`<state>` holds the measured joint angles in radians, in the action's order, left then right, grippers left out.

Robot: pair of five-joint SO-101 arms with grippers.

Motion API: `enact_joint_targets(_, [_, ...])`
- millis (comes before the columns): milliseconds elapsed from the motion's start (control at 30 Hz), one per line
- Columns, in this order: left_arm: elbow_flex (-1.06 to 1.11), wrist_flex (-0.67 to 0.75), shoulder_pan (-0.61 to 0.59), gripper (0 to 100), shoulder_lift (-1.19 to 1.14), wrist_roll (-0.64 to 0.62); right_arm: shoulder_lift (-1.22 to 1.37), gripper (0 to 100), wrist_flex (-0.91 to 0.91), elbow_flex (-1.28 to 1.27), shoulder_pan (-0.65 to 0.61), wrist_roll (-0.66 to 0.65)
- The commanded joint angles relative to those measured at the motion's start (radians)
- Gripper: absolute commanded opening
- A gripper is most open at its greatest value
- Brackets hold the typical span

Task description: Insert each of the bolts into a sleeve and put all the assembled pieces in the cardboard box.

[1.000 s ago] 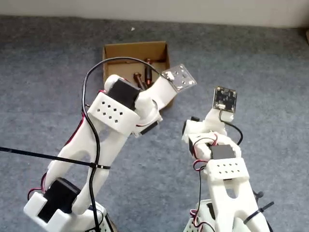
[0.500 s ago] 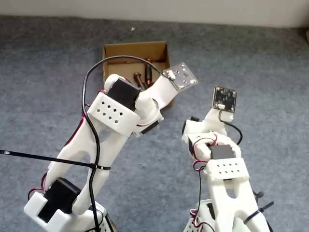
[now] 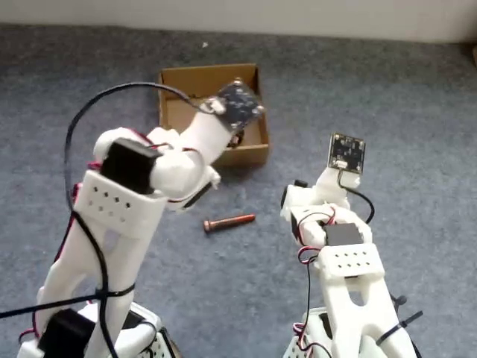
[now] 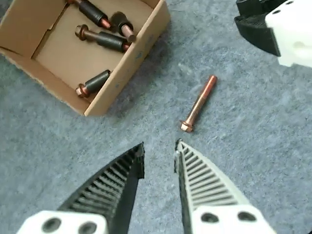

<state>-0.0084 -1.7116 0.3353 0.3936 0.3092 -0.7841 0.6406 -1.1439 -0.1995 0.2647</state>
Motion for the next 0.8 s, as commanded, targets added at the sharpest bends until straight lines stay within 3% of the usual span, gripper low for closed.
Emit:
enact_joint_targets(0, [0.145, 0.017, -0.013, 14, 0.041, -0.002, -0.030, 0.6, -0.022, 0.013, 0.007, 0.003])
enact_joint_targets(233, [0.550, 0.338, -0.010, 14, 0.039, -0.006, -0.030, 0.6, -0.022, 0.013, 0.007, 0.003])
enact_joint_targets(400, [0.728, 0.569, -0.002, 21, 0.038, -0.005, -0.030, 0.6, -0.022, 0.013, 0.007, 0.003])
enact_joint_targets(533, [0.708, 0.632, -0.001, 21, -0.025, -0.006, -0.030, 0.6, -0.022, 0.013, 0.007, 0.003])
enact_joint_targets(767, [0.504, 0.635, 0.056, 21, -0.363, -0.009, -0.028, 0.6, -0.022, 0.013, 0.007, 0.003])
